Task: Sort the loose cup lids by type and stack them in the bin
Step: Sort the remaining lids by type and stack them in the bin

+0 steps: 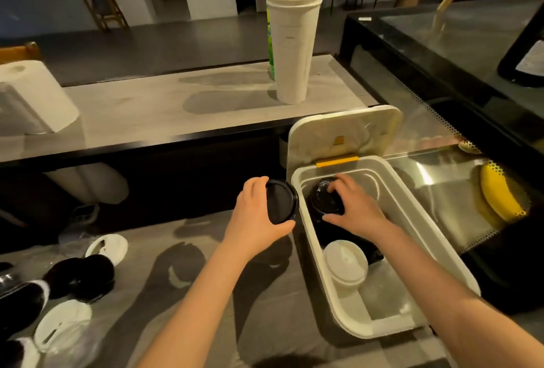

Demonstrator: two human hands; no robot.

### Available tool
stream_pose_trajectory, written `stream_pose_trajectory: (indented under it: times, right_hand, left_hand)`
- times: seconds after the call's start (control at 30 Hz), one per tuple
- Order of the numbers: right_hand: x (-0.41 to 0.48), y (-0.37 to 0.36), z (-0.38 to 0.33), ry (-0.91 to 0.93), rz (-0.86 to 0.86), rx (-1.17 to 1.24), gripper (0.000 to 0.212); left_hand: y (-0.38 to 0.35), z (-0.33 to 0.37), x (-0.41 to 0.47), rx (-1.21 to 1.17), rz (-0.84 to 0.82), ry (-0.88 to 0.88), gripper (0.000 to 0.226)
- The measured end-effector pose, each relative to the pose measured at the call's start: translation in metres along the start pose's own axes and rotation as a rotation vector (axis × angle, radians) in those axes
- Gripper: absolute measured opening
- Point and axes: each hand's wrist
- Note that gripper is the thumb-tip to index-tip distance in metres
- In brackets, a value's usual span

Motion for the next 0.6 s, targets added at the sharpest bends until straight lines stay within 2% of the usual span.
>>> stream_pose_trajectory:
  times: [0.1, 0.27, 0.3, 0.37, 0.43, 0.47, 0.53, 0.6]
  right_hand:
    - [0.005, -0.021, 0.004, 0.091, -0.14, -0.02, 0.053]
    - [0.004, -0.01, 0.013, 0.109, -0.181, 0.077, 0.045]
    - [0.004, -0.002, 0.013, 0.113, -0.151, 0.114, 0.042]
    - [0.005, 0.015, 0.009, 0.071, 0.019, 0.238, 0.041]
    - [0.004, 0.037, 0.0, -0.047, 0.194, 0.447, 0.037]
    - [0.004, 0.048, -0.005, -0.115, 0.21, 0.557, 0.033]
    - [0.001, 0.067, -0.012, -0.181, 0.098, 0.71, 0.022]
    - [-0.005, 0.08, -0.015, -0.161, -0.028, 0.706, 0.023]
  left_hand:
    - [-0.003, 0.005, -0.005, 0.016, 0.029, 0.023, 0.095]
    - [-0.007, 0.011, -0.012, 0.033, 0.047, 0.028, 0.094]
    - [-0.008, 0.013, -0.012, 0.031, 0.044, 0.023, 0.095]
    - [-0.013, 0.021, -0.009, 0.022, 0.041, 0.008, 0.096]
    - [-0.019, 0.034, -0.004, 0.024, 0.042, -0.029, 0.1]
    - [-0.023, 0.042, -0.002, 0.028, 0.042, -0.062, 0.102]
    - [-0.031, 0.058, 0.002, 0.033, 0.035, -0.149, 0.107]
    - [-0.04, 0.073, 0.005, 0.033, 0.027, -0.232, 0.108]
Point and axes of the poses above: each hand's wrist, its own x-axis towards the middle knuckle, its own y-axis out of the back of the hand, z = x × y, and after that the axes turned 12 degrees about z, right-handed
